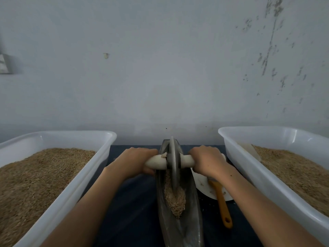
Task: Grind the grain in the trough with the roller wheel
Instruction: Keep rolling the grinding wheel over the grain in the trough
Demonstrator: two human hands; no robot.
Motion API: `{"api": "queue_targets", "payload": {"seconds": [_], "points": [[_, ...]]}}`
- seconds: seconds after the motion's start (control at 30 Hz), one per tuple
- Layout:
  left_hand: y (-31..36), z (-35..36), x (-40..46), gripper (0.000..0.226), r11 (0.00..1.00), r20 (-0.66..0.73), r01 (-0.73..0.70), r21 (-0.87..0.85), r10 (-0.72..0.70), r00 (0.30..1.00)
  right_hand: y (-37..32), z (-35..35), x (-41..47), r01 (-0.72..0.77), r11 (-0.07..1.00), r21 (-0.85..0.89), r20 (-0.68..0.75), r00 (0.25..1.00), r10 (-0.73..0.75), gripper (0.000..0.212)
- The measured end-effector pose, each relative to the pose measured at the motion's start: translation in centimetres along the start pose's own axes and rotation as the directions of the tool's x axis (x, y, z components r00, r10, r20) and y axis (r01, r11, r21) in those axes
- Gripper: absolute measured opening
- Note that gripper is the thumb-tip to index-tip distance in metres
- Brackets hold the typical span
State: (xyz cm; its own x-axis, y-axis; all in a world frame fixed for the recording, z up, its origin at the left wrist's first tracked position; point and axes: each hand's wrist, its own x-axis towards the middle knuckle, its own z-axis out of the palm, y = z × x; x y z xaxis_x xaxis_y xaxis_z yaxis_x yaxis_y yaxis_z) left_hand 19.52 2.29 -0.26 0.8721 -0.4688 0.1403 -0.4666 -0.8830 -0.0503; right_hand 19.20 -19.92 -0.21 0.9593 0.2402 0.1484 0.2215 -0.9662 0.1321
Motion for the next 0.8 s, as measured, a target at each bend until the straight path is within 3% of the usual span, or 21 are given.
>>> {"api": "queue_targets", "payload": {"seconds": [0.1, 0.2, 0.33, 0.43, 0.57, 0.7, 0.8], "points": [[0.8, -0.2, 0.2, 0.030, 0.997, 0.001, 0.062, 0.054, -0.062, 0.998, 0.2, 0.4, 0.0, -0.002, 0.999, 0.035, -0.032, 0.999, 0.003, 0.022], [1.3, -0.6, 0.3, 0.029, 0.994, 0.058, 0.085, 0.068, -0.089, 0.994, 0.5, 0.1, -0.2, 0.011, 0.998, 0.059, 0.081, 0.997, -0.016, 0.030], [1.3, -1.1, -0.1, 0.035, 0.990, 0.264, 0.132, 0.042, -0.139, 0.954, 0.4, -0.9, -0.6, 0.024, 0.998, 0.052, 0.272, 0.962, -0.037, 0.041], [1.3, -1.0, 0.1, 0.022, 0.989, 0.333, 0.148, 0.007, -0.142, 0.932, 0.4, -1.1, -0.7, 0.005, 0.996, 0.087, 0.350, 0.936, -0.036, 0.043], [1.3, -0.5, 0.4, 0.030, 0.984, 0.218, 0.158, 0.077, -0.172, 0.961, 0.3, -1.0, -0.5, 0.016, 0.997, 0.078, 0.272, 0.962, -0.037, 0.035], [0.9, 0.4, 0.9, 0.032, 0.976, -0.002, 0.188, 0.113, -0.189, 0.982, 0.0, -0.3, -0.2, 0.001, 1.000, 0.013, 0.071, 0.997, -0.001, 0.027], [0.7, 0.8, 1.0, 0.031, 0.979, -0.059, 0.179, 0.094, -0.174, 0.983, -0.2, 0.1, -0.1, -0.011, 1.000, -0.009, -0.031, 0.999, 0.010, 0.024]]}}
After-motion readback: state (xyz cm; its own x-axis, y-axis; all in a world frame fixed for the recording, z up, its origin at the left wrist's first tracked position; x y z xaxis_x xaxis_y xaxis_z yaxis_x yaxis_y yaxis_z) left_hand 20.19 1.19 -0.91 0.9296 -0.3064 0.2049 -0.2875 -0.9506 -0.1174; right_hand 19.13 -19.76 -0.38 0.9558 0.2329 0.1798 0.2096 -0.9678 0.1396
